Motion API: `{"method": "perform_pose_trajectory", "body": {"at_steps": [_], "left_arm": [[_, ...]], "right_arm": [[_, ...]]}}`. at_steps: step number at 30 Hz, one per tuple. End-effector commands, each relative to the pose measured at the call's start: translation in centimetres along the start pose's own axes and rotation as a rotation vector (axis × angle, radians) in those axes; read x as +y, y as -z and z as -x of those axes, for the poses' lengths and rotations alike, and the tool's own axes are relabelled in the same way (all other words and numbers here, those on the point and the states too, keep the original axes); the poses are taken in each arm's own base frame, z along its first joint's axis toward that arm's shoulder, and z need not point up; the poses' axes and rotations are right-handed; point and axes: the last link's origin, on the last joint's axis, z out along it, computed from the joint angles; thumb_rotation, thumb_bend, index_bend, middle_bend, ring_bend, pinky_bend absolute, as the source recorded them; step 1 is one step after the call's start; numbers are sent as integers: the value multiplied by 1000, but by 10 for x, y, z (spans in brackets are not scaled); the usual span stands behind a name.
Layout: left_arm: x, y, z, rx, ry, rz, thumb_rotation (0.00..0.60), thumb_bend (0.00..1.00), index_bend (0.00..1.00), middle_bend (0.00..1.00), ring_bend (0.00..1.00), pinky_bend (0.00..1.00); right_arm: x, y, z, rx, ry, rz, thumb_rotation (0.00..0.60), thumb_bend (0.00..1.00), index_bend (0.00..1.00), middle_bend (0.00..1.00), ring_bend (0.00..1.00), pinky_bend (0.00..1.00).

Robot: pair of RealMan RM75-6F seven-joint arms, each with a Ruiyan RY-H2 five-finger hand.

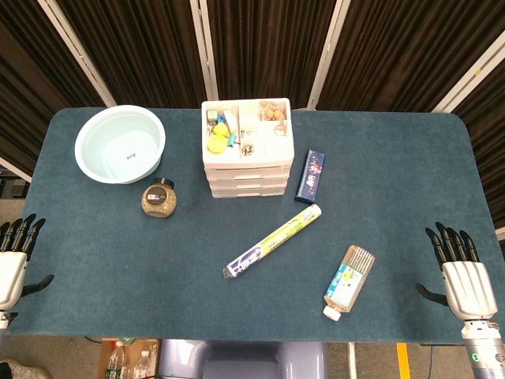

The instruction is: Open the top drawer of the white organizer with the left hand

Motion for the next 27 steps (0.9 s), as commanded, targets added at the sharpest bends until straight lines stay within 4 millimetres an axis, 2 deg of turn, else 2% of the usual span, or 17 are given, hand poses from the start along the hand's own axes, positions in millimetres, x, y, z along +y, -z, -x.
{"method": "perform_pose_trajectory", "body": {"at_steps": [1, 27], "left_arm": [[0, 0, 0, -1, -1, 1, 600, 53, 0, 0, 0, 31], [3, 2, 1, -16, 4, -3, 600, 56, 0, 0, 0, 31]], "right_arm": [[0, 0, 0, 1, -2, 0, 600, 68, 0, 0, 0, 0], [0, 1, -2, -3, -14, -4, 600, 68, 0, 0, 0, 0]]}}
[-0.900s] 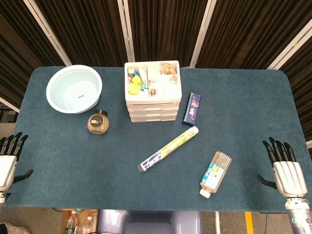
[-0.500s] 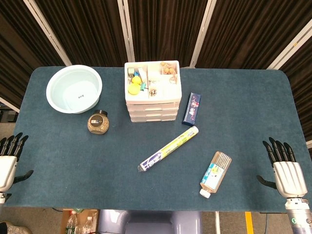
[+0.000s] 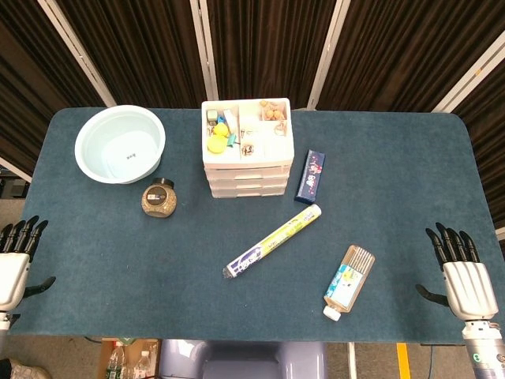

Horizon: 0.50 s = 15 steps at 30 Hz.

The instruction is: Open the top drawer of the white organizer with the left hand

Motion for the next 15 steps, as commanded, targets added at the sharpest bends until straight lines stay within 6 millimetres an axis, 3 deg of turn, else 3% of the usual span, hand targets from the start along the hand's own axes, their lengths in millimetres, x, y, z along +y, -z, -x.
{"method": "perform_pose_trajectory", "body": {"at_steps": [1, 3, 4, 6, 8, 9, 12, 15], "left_arm": [[0, 0, 0, 2, 3, -2, 600, 56, 0, 0, 0, 32], [0, 1, -1, 2, 4, -2, 600, 84, 0, 31, 16, 84], [0, 1, -1, -1, 12, -2, 600, 115, 2, 97, 66, 144], [3, 1, -2, 4, 40, 2, 600, 272, 26, 452, 361, 436], [14, -2, -5, 29, 130, 29, 600, 413, 65, 723, 619, 651], [19, -4, -5, 30, 173, 38, 600, 469, 81, 807, 702, 713], [38, -8, -2, -36, 327, 33, 600, 560, 93, 931, 816, 790], [66, -20, -2, -126, 503, 5, 600, 607, 100, 987, 874, 832]], "right_arm": [[0, 0, 0, 0, 0, -2, 600, 68, 0, 0, 0, 0], [-1, 1, 0, -2, 2, -4, 600, 67, 0, 0, 0, 0], [-1, 1, 0, -2, 4, -4, 600, 67, 0, 0, 0, 0], [-2, 1, 0, 1, 3, -4, 600, 68, 0, 0, 0, 0], [-2, 1, 0, 3, -1, -5, 600, 68, 0, 0, 0, 0], [-3, 2, 0, 4, -2, -7, 600, 68, 0, 0, 0, 0], [-3, 2, 0, 4, -4, -11, 600, 68, 0, 0, 0, 0], [-4, 2, 0, 3, -4, -16, 600, 68, 0, 0, 0, 0]]}}
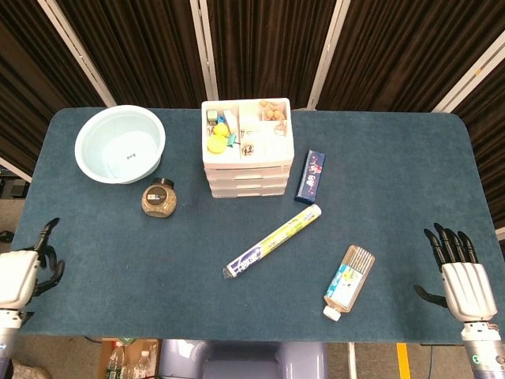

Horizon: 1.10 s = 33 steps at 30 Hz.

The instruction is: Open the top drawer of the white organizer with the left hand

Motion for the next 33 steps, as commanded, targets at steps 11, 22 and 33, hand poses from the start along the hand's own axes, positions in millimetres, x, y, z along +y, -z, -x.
{"method": "perform_pose_trajectory", "body": {"at_steps": [11, 22, 33], "left_arm": [[127, -68, 34, -289, 720, -120, 600, 638, 139, 1000, 914, 870], [201, -99, 65, -437, 972, -134, 600, 649, 148, 1000, 939, 949], [252, -120, 81, -476, 1100, -83, 600, 649, 149, 1000, 943, 957]], "right_arm": [[0, 0, 0, -9, -12, -10, 600, 67, 0, 0, 0, 0], [-2, 1, 0, -17, -20, -22, 600, 67, 0, 0, 0, 0], [-3, 1, -1, -32, -41, -22, 600, 67, 0, 0, 0, 0]]}}
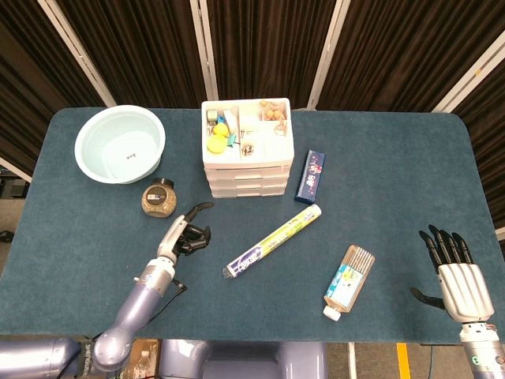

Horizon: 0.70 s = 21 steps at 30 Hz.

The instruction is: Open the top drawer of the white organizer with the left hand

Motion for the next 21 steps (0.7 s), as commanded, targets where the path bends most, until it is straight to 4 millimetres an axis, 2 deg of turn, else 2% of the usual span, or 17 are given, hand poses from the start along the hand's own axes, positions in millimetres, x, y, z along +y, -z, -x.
{"method": "perform_pose_trajectory", "body": {"at_steps": [1, 12, 21], "left_arm": [[8, -11, 10, -9, 28, 25, 600, 649, 146, 1000, 943, 957], [17, -40, 36, 10, 2, 95, 600, 649, 130, 1000, 943, 957], [15, -58, 57, 7, -35, 110, 600, 648, 125, 1000, 943, 958]], "right_arm": [[0, 0, 0, -4, -7, 1, 600, 68, 0, 0, 0, 0], [-1, 1, -2, -11, -40, 1, 600, 68, 0, 0, 0, 0], [-2, 2, -4, -16, -64, -6, 600, 68, 0, 0, 0, 0]]}}
